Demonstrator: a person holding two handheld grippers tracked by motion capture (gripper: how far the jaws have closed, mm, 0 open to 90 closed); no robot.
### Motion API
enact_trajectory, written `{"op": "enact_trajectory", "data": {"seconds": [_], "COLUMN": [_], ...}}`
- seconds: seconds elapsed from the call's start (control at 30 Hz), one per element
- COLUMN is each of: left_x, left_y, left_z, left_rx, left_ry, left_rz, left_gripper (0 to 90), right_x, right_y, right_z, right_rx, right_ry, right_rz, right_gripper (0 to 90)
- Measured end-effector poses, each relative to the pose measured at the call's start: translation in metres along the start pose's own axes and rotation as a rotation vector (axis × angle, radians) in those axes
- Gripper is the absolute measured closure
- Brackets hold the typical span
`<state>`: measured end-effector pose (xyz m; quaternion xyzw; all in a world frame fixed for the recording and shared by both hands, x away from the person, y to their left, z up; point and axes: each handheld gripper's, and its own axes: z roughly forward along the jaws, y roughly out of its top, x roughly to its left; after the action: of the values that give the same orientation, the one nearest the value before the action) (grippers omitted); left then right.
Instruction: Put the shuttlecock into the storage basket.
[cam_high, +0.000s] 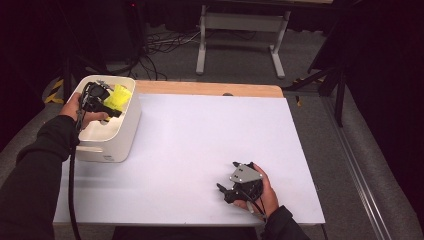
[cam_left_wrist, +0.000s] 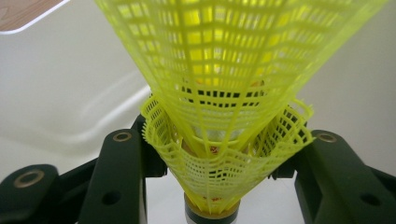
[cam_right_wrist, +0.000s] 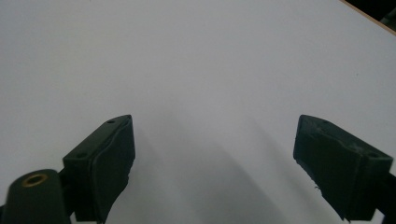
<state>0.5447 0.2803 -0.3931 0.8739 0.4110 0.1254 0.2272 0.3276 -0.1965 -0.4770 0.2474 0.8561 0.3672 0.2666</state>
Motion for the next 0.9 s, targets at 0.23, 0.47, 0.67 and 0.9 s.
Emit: {"op": "enact_trajectory", "data": {"seconds": [0.23,0.47,0.67,0.9], "left_x": [-0.002,-0.002,-0.001,-0.004], "left_y": [0.001,0.001,0.002,0.002], "left_z": [0.003,0.002,-0.001,-0.013], "left_rx": [0.025,0.014,-0.015,-0.122], "left_ry": [-0.008,0.012,0.043,0.086], "left_rz": [-0.001,-0.001,-0.006,-0.021], "left_gripper": [40.1,32.6,27.2,18.5], "right_x": [0.000,0.000,0.000,0.000], "right_y": [0.000,0.001,0.001,0.002], "right_z": [0.000,0.000,-0.001,-0.003], "right_rx": [0.001,-0.003,-0.006,-0.015], "right_ry": [0.000,-0.002,-0.004,-0.004], "right_rz": [-0.001,-0.004,-0.008,-0.003], "right_gripper": [13.7,13.6,13.6,13.5]}}
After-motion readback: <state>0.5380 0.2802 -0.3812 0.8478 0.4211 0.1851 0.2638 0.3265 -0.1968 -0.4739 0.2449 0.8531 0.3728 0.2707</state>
